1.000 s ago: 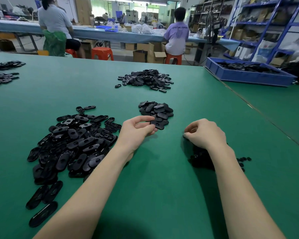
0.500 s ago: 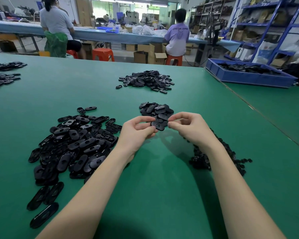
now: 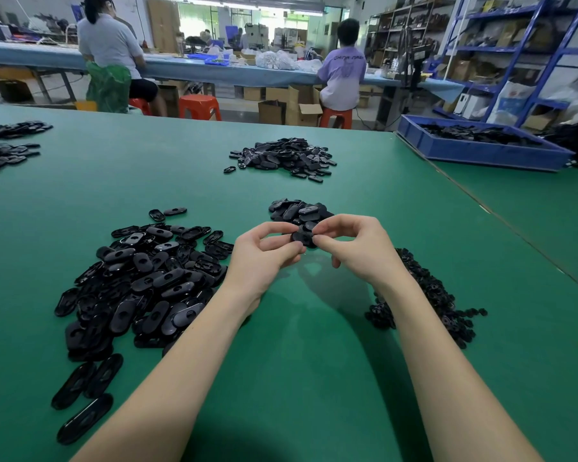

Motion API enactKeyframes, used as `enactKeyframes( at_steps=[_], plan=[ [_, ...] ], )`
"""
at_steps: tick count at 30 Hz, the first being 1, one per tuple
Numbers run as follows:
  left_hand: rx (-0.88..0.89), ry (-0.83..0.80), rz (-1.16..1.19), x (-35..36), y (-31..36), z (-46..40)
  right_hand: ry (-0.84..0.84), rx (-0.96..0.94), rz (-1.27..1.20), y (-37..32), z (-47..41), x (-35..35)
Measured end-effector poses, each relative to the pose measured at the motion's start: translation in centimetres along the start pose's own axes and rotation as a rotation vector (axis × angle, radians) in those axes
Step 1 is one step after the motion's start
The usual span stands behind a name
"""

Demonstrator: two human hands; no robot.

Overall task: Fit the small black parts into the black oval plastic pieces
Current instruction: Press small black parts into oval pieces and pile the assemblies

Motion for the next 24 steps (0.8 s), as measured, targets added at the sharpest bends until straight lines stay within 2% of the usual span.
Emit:
enactKeyframes(
  at_steps=[17, 24],
  plan=[
    [0.102, 0.002, -0.111, 0.11, 0.24, 0.33, 0.005, 0.173, -0.179, -0.27, -0.03, 0.21],
    [0.133, -0.007, -0.160, 0.08, 0.24, 0.32, 0.016, 0.172, -0.149, -0.06, -0.10, 0.22]
  ],
)
Point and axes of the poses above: each hand's wrist, its own z-axis away from the middle knuckle, its own x-axis out of the palm, y = z × x, the point moved 1 cm from there along -z, towards the middle knuckle, and after that the axes turned 5 degrees about -x, right-handed, at the moved point
